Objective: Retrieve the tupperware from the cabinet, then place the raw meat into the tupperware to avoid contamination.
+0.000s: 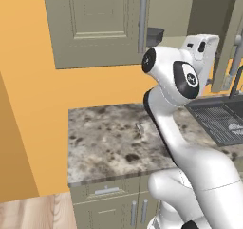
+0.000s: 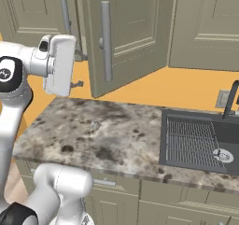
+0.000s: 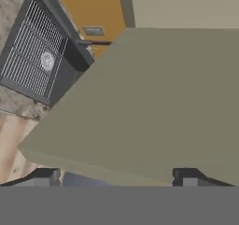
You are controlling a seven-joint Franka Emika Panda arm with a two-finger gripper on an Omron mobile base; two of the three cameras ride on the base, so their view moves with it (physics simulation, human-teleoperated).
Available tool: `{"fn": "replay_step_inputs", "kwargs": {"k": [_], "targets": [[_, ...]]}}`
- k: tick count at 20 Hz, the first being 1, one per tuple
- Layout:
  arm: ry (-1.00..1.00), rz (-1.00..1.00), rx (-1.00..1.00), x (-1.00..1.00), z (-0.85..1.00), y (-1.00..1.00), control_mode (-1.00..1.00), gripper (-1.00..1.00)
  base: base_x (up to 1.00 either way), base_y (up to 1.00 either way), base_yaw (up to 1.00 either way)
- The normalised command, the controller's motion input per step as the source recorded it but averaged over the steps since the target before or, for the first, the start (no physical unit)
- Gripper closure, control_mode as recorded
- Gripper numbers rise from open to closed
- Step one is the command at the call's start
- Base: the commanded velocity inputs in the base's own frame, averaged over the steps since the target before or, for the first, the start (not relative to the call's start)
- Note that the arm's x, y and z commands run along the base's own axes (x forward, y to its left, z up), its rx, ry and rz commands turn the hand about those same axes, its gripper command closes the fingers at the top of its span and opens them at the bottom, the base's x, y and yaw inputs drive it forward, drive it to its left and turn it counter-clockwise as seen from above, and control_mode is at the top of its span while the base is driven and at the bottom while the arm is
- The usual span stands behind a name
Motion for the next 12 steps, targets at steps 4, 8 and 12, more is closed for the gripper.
{"fn": "replay_step_inputs", "kwargs": {"k": [4, 8, 12], "targets": [[0.03, -0.14, 0.00, -0.35, -0.08, -0.68, -1.00, -1.00, 0.00, 0.00, 0.00], [0.02, -0.12, 0.00, -0.29, -0.09, -0.71, -1.00, -1.00, 0.00, 0.00, 0.00], [0.02, -0.10, 0.00, -0.21, -0.11, -0.73, -1.00, -1.00, 0.00, 0.00, 0.00]]}}
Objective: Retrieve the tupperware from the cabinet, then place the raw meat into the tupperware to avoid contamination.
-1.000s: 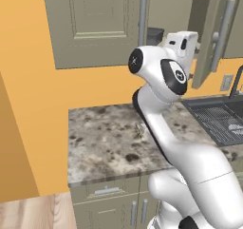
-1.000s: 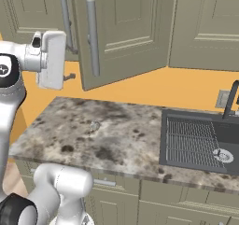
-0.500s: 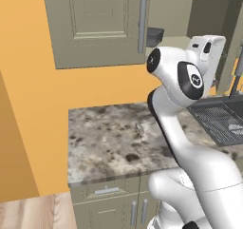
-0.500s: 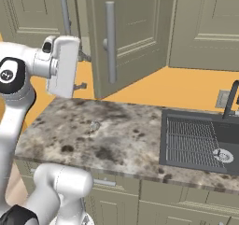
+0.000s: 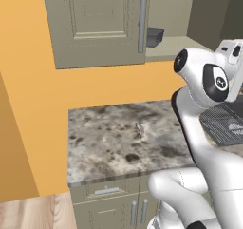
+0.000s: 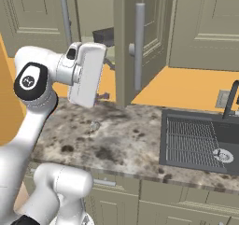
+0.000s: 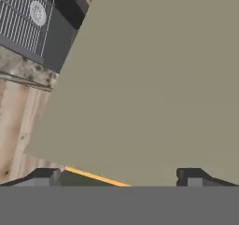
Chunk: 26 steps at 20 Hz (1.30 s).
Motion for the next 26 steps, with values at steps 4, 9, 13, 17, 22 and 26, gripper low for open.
{"fn": "replay_step_inputs", "kwargs": {"k": [4, 9, 13, 17, 22, 26], "targets": [[0.03, -0.09, 0.00, -0.13, -0.11, -0.74, -1.00, -1.00, 0.00, 0.00, 0.00], [0.04, -0.09, -0.02, -0.03, -0.14, -0.72, -1.00, -1.00, 0.00, 0.00, 0.00], [0.05, -0.09, -0.04, 0.00, -0.16, -0.70, -1.00, -1.00, 0.00, 0.00, 0.00], [0.05, -0.07, -0.04, 0.03, -0.17, -0.65, -1.00, -1.00, 0.00, 0.00, 0.00], [0.03, -0.03, -0.01, 0.00, -0.08, -0.39, -1.00, -1.00, 0.00, 0.00, 0.00], [0.00, 0.00, 0.00, -0.12, 0.01, -0.05, -1.00, -1.00, 0.00, 0.00, 0.00]]}}
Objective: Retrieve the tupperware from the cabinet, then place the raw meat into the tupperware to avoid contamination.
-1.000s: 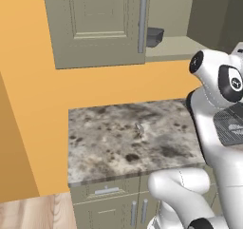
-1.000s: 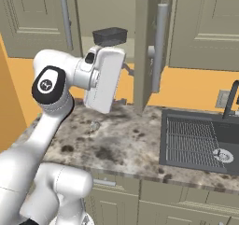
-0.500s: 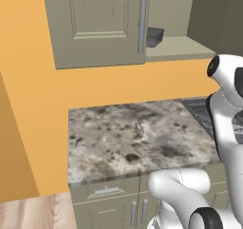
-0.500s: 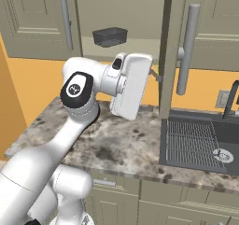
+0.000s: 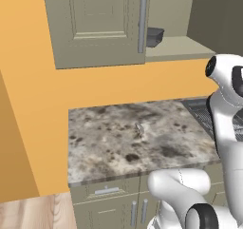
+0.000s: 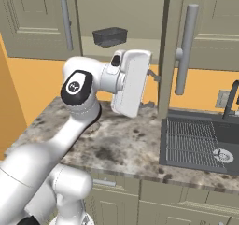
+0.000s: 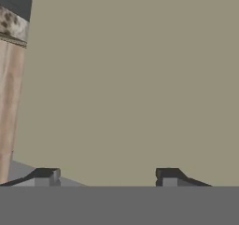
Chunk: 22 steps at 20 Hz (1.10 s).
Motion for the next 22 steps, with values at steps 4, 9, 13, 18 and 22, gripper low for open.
{"fn": "replay_step_inputs", "kwargs": {"k": [4, 9, 13, 18, 22], "targets": [[0.00, 0.00, 0.02, -0.11, 0.06, 0.00, -1.00, -1.00, 0.00, 0.00, 0.00], [0.00, 0.00, 0.01, -0.04, 0.01, 0.00, -1.00, -1.00, 0.00, 0.00, 0.00], [0.00, 0.00, 0.00, -0.09, 0.04, 0.00, -1.00, -1.00, 0.00, 0.00, 0.00], [0.00, 0.00, 0.00, -0.18, 0.10, 0.00, -1.00, -1.00, 0.00, 0.00, 0.00], [0.00, 0.00, 0.01, -0.18, 0.14, 0.00, -1.00, -1.00, 0.00, 0.00, 0.00]]}}
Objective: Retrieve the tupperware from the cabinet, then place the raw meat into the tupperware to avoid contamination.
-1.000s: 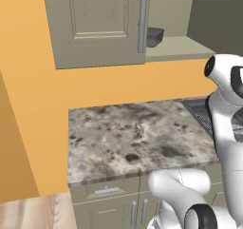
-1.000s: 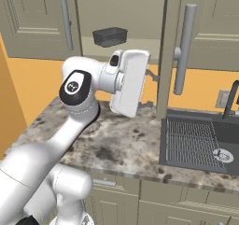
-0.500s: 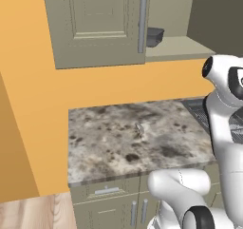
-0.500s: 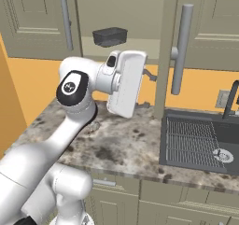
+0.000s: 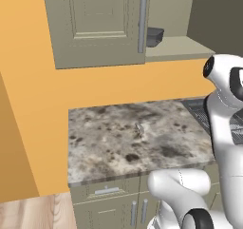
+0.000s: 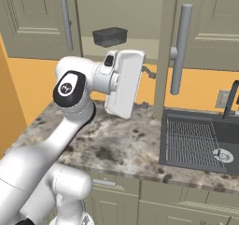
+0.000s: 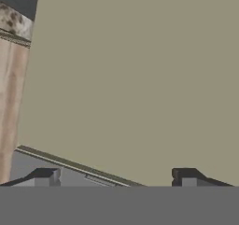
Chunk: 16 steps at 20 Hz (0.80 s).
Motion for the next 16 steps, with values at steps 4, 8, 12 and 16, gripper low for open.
{"fn": "replay_step_inputs", "kwargs": {"k": [4, 8, 12, 16], "targets": [[0.00, 0.00, 0.00, -0.19, 0.14, 0.19, -1.00, -1.00, 0.00, 0.00, 0.00], [0.00, 0.02, 0.00, -0.05, 0.01, 0.48, -1.00, -1.00, 0.00, 0.00, 0.00], [0.00, 0.05, 0.00, 0.00, 0.00, 0.67, -1.00, -1.00, 0.00, 0.00, 0.00], [-0.03, 0.05, 0.01, -0.05, 0.07, 0.65, -1.00, -1.00, 0.00, 0.00, 0.00]]}}
